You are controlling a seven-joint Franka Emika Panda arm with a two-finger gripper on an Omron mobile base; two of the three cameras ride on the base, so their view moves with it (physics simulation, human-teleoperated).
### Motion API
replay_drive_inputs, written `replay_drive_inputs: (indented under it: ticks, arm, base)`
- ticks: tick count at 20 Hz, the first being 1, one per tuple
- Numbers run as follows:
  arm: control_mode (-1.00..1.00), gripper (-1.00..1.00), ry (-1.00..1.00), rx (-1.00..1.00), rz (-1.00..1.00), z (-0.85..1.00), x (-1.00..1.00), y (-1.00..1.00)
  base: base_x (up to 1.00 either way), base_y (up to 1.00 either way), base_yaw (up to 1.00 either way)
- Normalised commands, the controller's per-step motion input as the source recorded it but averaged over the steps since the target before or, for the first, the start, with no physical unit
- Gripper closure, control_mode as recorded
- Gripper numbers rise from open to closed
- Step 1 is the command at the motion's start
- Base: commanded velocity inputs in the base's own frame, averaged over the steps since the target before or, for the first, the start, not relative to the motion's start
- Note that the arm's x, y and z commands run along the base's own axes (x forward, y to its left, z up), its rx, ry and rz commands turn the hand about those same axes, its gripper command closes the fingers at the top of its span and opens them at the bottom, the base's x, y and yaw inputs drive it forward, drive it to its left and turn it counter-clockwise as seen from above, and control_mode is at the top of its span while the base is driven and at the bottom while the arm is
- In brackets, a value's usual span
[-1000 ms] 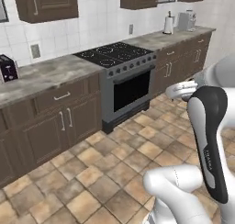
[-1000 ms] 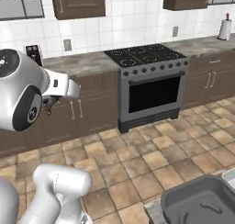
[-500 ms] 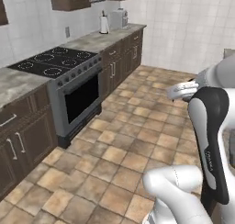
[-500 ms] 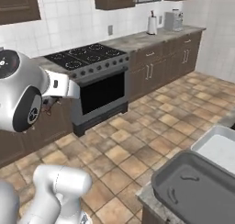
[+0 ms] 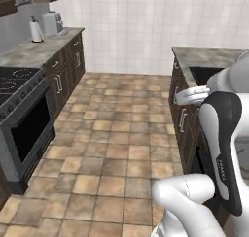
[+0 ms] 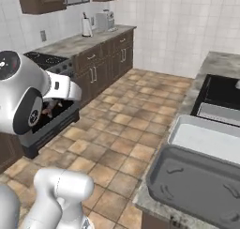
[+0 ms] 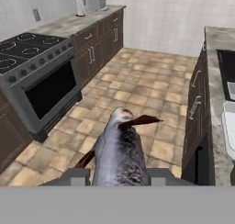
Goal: Place one carrot and one fish in each tupperware on the nearby counter, to pack two identical lunches.
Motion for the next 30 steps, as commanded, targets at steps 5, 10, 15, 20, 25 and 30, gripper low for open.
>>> replay_drive_inputs:
  ticks: [5,10,15,20,25,30]
  arm:
    - [1.00,1.00,0.00,0.00,0.00,0.00,0.00,0.00]
    - [1.00,1.00,0.00,0.00,0.00,0.00,0.00,0.00]
    - [1.00,1.00,0.00,0.00,0.00,0.00,0.00,0.00]
    - [1.00,1.00,0.00,0.00,0.00,0.00,0.00,0.00]
    - [1.00,1.00,0.00,0.00,0.00,0.00,0.00,0.00]
    - [1.00,1.00,0.00,0.00,0.00,0.00,0.00,0.00]
  base:
    - [0.09,0.29,-0.53]
    - [0.00,0.53,-0.52]
    - [0.00,0.79,-0.53]
    - [0.00,0.70,-0.56]
    - [0.09,0.19,-0.59]
    - [0.37,0.18,-0.63]
